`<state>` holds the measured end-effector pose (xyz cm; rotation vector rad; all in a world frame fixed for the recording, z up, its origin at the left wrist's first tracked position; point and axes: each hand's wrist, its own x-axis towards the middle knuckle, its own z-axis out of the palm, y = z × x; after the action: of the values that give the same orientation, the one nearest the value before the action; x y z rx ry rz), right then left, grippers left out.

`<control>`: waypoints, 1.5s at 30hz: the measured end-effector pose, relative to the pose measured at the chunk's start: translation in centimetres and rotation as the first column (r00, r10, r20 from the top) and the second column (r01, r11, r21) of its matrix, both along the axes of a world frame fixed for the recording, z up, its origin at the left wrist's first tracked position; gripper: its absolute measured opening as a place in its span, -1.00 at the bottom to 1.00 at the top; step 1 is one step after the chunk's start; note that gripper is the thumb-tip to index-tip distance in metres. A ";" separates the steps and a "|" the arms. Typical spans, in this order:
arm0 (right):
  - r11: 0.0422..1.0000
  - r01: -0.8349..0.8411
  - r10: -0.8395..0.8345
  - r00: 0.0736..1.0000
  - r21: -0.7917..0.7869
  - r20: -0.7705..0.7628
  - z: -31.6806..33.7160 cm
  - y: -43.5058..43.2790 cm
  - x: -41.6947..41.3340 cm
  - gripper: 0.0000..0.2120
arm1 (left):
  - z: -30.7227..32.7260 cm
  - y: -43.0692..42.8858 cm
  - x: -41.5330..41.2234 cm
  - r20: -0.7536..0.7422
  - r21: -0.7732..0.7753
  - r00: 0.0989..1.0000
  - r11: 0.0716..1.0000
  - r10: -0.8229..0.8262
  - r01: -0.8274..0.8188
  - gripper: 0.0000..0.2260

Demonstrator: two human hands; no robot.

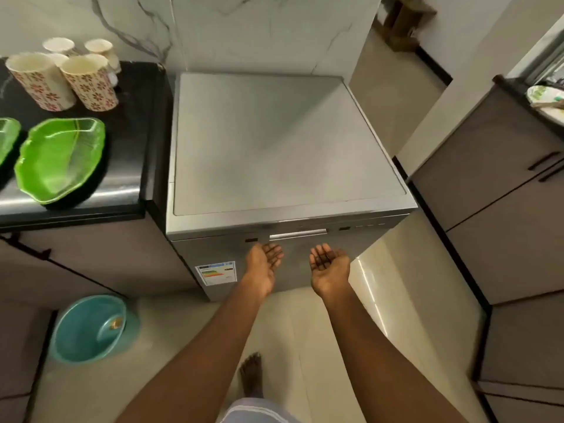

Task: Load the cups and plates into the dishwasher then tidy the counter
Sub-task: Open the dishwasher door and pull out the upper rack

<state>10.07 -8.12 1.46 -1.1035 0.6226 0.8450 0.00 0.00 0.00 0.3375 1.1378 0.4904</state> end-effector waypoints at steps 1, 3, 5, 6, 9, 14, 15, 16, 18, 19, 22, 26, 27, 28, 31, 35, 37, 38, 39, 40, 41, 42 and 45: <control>1.000 -0.016 0.016 1.000 0.006 0.000 -0.2 0.3 0.5 -0.65 | -0.2 0.4 0.4 0.016 -0.014 0.999 1.000 0.027 -0.027 -0.63; 1.000 0.002 -0.002 0.999 -0.021 -0.043 -1.0 0.9 2.0 -0.64 | -0.7 1.3 1.2 0.044 -0.074 0.994 0.993 0.099 -0.096 -0.63; 1.000 0.020 -0.021 0.997 -0.015 -0.073 -1.7 1.2 3.2 -0.64 | -0.8 1.5 1.9 0.105 -0.127 0.981 0.981 0.162 -0.148 -0.64; 1.000 0.023 -0.023 0.996 -0.012 -0.084 -1.8 1.3 3.6 -0.65 | -0.9 1.6 2.3 0.123 -0.149 0.974 0.974 0.190 -0.171 -0.65; 1.000 0.000 0.002 0.995 0.020 -0.105 -1.7 2.1 4.7 -0.63 | -0.7 1.8 3.7 0.148 -0.227 0.938 0.934 0.314 -0.277 -0.68; 0.998 -0.060 0.064 0.987 0.028 -0.149 -1.8 4.2 5.8 -0.68 | -1.1 1.7 5.3 0.150 -0.270 0.869 0.865 0.472 -0.423 -0.69; 0.996 -0.074 0.080 0.985 0.041 -0.155 -1.9 4.6 6.1 -0.68 | -1.2 1.6 5.5 0.146 -0.267 0.858 0.854 0.493 -0.446 -0.69; 0.994 -0.100 0.107 0.980 0.051 -0.166 -1.9 4.9 6.3 -0.67 | -1.1 1.5 5.8 0.154 -0.256 0.848 0.850 0.506 -0.460 -0.69; 0.989 -0.127 0.139 0.973 0.075 -0.185 -2.1 5.2 6.8 -0.67 | -1.2 1.4 6.4 0.153 -0.222 0.842 0.848 0.518 -0.481 -0.69; 0.987 -0.129 0.145 0.971 0.097 -0.189 -2.1 5.3 7.0 -0.67 | -1.3 1.3 6.6 0.153 -0.210 0.838 0.845 0.525 -0.491 -0.69; 0.986 -0.105 0.130 0.971 0.129 -0.200 -2.3 5.5 7.1 -0.68 | -1.3 1.0 6.7 0.161 -0.165 0.835 0.848 0.527 -0.503 -0.70; 0.987 -0.069 0.097 0.975 0.144 -0.200 -2.4 5.9 6.8 -0.66 | -1.2 0.5 7.2 0.155 -0.137 0.817 0.832 0.555 -0.538 -0.70; 0.987 -0.074 0.103 0.974 0.146 -0.203 -2.3 5.8 6.8 -0.66 | -1.3 0.4 7.5 0.150 -0.135 0.814 0.827 0.561 -0.546 -0.69; 0.986 -0.074 0.104 0.973 0.149 -0.208 -2.2 5.7 6.9 -0.67 | -1.3 0.4 7.6 0.152 -0.133 0.812 0.826 0.563 -0.548 -0.69; 0.988 -0.066 0.095 0.973 0.140 -0.210 -2.0 5.3 6.6 -0.68 | -1.2 0.2 7.4 0.146 -0.125 0.816 0.829 0.559 -0.545 -0.70; 0.997 -0.028 0.042 0.978 0.070 -0.205 -2.8 1.6 4.1 -0.68 | -2.6 -4.0 5.6 0.139 -0.126 0.833 0.844 0.535 -0.521 -0.73; 0.999 -0.033 0.040 0.978 0.038 -0.206 -3.5 -1.5 2.4 -0.68 | -3.7 -7.2 3.8 0.157 -0.159 0.834 0.847 0.529 -0.507 -0.72; 0.999 -0.016 0.024 0.975 0.040 -0.219 -4.0 -2.7 2.0 -0.69 | -4.0 -8.2 3.0 0.172 -0.160 0.841 0.857 0.512 -0.489 -0.72; 0.998 -0.002 0.014 0.976 0.055 -0.215 -4.5 -4.0 1.4 -0.69 | -4.1 -9.2 2.1 0.176 -0.161 0.855 0.871 0.488 -0.465 -0.73; 0.996 0.002 0.016 0.979 0.086 -0.202 -4.9 -5.0 1.1 -0.69 | -3.9 -10.1 1.3 0.179 -0.162 0.868 0.884 0.463 -0.438 -0.75; 0.993 -0.003 0.024 0.983 0.115 -0.183 -5.2 -6.1 0.9 -0.68 | -3.8 -11.0 0.5 0.172 -0.157 0.884 0.898 0.435 -0.411 -0.76; 0.990 -0.011 0.035 0.984 0.138 -0.176 -5.4 -7.3 0.3 -0.67 | -3.3 -12.0 -0.6 0.154 -0.128 0.907 0.918 0.392 -0.375 -0.77; 0.995 -0.093 0.097 0.984 0.039 -0.147 -5.3 -10.3 -0.7 -0.69 | -1.6 -15.1 -3.2 -0.089 0.047 0.993 0.996 0.079 -0.075 -0.75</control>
<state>9.35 -18.43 -3.85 -1.0537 0.6820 1.0235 -3.16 -15.08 -1.63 0.3580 1.2335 0.5731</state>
